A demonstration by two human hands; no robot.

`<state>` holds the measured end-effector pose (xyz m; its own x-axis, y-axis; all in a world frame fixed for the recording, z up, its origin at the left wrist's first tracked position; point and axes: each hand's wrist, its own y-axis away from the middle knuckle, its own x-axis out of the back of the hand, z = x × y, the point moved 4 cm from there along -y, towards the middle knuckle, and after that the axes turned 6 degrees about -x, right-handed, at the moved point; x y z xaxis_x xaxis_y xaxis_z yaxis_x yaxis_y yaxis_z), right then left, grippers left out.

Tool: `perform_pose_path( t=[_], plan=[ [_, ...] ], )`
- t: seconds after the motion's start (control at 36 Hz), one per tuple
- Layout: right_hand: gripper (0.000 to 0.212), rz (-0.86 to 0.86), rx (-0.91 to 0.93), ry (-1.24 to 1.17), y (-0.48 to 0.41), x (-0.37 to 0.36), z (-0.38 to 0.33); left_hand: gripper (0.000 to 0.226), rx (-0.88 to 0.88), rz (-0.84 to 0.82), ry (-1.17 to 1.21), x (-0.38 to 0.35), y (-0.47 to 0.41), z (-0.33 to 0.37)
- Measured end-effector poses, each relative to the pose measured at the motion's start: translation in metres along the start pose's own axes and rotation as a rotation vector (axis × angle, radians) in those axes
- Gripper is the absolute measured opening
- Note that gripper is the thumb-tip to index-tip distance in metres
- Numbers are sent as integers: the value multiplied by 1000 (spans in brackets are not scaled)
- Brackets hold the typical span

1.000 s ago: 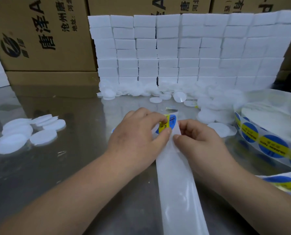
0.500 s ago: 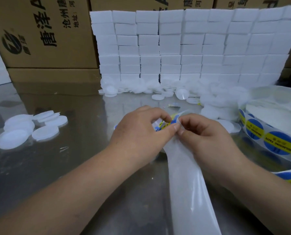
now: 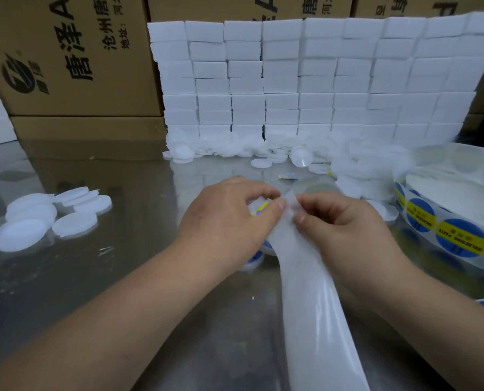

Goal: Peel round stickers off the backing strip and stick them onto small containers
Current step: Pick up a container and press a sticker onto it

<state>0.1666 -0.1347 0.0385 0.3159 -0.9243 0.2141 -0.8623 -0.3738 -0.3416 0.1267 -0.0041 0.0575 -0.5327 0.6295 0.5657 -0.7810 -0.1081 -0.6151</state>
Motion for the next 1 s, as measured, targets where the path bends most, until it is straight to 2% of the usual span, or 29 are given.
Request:
perform_pose_path(
  t=[0.08, 0.17, 0.22, 0.31, 0.42, 0.56, 0.67, 0.78, 1.0],
  plan=[
    [27, 75, -22, 5, -4, 5, 3, 22, 85, 152, 67, 10, -4, -6],
    [40, 145, -22, 10, -5, 10, 3, 24, 174, 311, 137, 20, -10, -17],
    [52, 213, 33, 111, -3, 14, 0, 23, 209, 357, 151, 23, -12, -24],
    [66, 266, 108, 267, 0, 18, -5, 24, 222, 332, 151, 20, -11, -26],
    [62, 252, 218, 351, 0, 15, -12, 25, 195, 268, 92, 13, -7, -22],
    [46, 171, 47, 300, -3, 13, -2, 23, 144, 242, 26, 14, -5, -16],
    [18, 181, -14, 116, -2, 17, -6, 27, 94, 219, -13, 14, -3, -8],
    [29, 210, -47, 33, -2, 20, -5, 25, 57, 202, -30, 14, -3, -5],
    [27, 235, -131, -24, -6, 20, -2, 28, 17, 164, -111, 13, -3, -2]
  ],
)
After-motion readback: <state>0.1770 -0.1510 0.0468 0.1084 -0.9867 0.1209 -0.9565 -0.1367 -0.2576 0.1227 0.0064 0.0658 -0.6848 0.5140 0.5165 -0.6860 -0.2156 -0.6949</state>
